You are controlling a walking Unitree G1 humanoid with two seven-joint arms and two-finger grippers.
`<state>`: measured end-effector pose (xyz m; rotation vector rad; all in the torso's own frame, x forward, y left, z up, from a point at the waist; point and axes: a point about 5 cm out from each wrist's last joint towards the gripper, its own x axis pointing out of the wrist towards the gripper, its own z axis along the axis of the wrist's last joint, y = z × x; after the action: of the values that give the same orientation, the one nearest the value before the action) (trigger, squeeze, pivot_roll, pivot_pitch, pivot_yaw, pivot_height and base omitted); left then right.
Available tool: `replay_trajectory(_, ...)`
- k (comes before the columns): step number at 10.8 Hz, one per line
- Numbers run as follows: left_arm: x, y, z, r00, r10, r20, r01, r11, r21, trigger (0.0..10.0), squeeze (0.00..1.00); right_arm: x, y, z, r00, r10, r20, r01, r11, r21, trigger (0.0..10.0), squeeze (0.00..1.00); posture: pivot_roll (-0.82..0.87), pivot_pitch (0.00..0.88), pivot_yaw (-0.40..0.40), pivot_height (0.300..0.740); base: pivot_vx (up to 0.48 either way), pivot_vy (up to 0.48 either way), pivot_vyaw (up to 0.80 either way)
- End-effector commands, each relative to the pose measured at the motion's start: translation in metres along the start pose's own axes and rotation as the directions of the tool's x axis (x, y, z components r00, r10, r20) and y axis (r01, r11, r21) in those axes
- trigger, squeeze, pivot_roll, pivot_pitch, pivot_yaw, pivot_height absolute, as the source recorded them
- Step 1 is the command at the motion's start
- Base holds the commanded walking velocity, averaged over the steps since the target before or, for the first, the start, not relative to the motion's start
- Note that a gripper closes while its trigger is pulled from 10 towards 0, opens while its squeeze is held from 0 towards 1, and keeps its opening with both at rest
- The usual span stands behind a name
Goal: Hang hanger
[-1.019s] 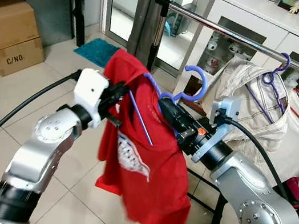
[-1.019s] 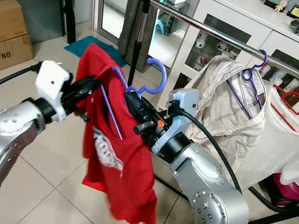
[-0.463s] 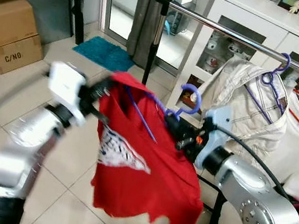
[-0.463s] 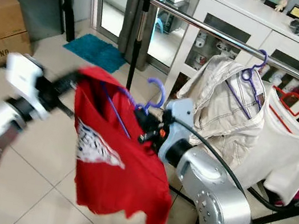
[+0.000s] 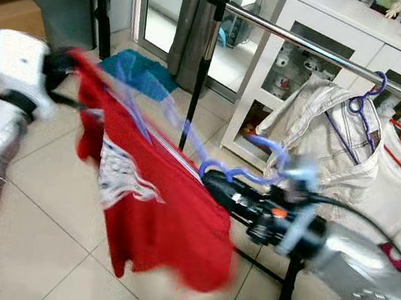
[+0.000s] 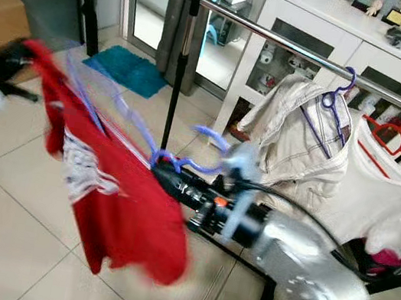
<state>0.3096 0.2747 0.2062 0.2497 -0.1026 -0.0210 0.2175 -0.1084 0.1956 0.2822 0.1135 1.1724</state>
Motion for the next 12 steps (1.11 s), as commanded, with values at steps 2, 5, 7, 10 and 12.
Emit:
replay_trajectory(2,0.006,-0.012,-0.007,1.0,-0.012,-0.012,0.012,0.999,-0.034,0.0,0.0,-0.001,-0.004,0.009,0.997,-0.039,0.06,0.039,0.999,0.005,0.0,0.0,-0.02,0.0,-0.104,0.74,0.0,0.0,0.0)
replay_trajectory(5,-0.004,-0.116,0.01,0.853,-0.508,0.123,0.522,0.839,-0.154,0.0,0.0,0.021,-0.04,0.028,0.866,-0.418,0.275,0.407,0.908,0.099,0.0,0.0,-0.02,0.0,-0.1,0.74,0.0,0.0,0.0)
replay_trajectory(7,-0.019,-0.136,0.018,0.785,-0.596,0.168,0.619,0.76,-0.2,0.0,0.0,0.008,-0.067,0.037,0.643,-0.668,0.375,0.635,0.738,0.227,0.0,0.0,-0.02,0.0,-0.102,0.74,0.0,0.0,0.0)
replay_trajectory(10,-0.036,-0.114,0.019,0.862,-0.475,0.179,0.508,0.808,-0.3,0.0,0.0,-0.02,-0.089,0.019,0.52,-0.804,0.289,0.82,0.564,0.094,0.0,0.0,-0.02,0.0,-0.105,0.74,0.0,0.0,0.0)
replay_trajectory(12,-0.044,-0.088,-0.019,0.966,-0.245,-0.079,0.212,0.931,-0.296,10.0,0.0,-0.014,-0.073,-0.02,0.652,-0.756,0.06,0.758,0.652,-0.018,10.0,0.0,-0.02,0.0,-0.106,0.74,0.0,0.0,0.0)
